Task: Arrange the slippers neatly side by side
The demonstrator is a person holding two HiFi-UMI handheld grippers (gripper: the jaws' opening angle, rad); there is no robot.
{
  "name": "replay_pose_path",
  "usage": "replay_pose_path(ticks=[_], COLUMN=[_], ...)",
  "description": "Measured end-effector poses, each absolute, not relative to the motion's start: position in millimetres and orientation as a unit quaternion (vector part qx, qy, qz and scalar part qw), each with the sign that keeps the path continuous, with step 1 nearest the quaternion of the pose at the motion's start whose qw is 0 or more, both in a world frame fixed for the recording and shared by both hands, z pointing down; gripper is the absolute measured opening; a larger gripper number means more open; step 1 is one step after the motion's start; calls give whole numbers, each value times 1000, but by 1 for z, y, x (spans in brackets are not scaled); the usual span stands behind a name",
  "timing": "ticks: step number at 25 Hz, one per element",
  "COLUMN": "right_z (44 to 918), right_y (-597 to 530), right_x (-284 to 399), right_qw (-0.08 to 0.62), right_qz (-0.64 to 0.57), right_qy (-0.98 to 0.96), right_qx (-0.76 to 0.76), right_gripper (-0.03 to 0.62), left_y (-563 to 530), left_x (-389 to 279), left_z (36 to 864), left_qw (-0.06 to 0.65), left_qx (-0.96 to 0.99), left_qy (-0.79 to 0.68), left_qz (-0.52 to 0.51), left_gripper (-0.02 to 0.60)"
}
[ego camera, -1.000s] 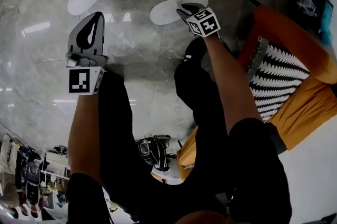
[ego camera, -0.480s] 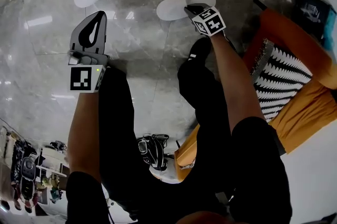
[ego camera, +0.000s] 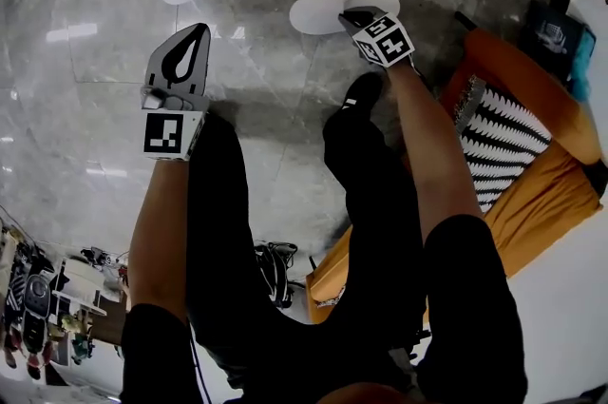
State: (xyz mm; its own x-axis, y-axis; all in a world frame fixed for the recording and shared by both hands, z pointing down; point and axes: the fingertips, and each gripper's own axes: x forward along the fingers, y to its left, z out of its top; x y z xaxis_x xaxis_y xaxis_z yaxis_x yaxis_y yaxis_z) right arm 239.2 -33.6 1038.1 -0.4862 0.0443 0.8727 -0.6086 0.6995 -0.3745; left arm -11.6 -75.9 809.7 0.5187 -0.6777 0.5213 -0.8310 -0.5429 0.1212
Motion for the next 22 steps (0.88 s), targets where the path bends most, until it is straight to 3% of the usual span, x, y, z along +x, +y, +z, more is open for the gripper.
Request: replay_pose_path(ticks=[9,22], right_z=[998,1014], right_y=[-54,-41], right_x=[155,7], right_qw=[471,449], right_qz=[297,287], right_qy=[-820,-842], right_qx=[135,85], right_gripper=[37,37], left_y=[-79,-66], left_x=[-72,-169], left_z=[789,783], left_qw=[183,192], left_qx=[831,808], left_qy=[-487,-524], left_qz=[196,188], left_gripper=[15,15])
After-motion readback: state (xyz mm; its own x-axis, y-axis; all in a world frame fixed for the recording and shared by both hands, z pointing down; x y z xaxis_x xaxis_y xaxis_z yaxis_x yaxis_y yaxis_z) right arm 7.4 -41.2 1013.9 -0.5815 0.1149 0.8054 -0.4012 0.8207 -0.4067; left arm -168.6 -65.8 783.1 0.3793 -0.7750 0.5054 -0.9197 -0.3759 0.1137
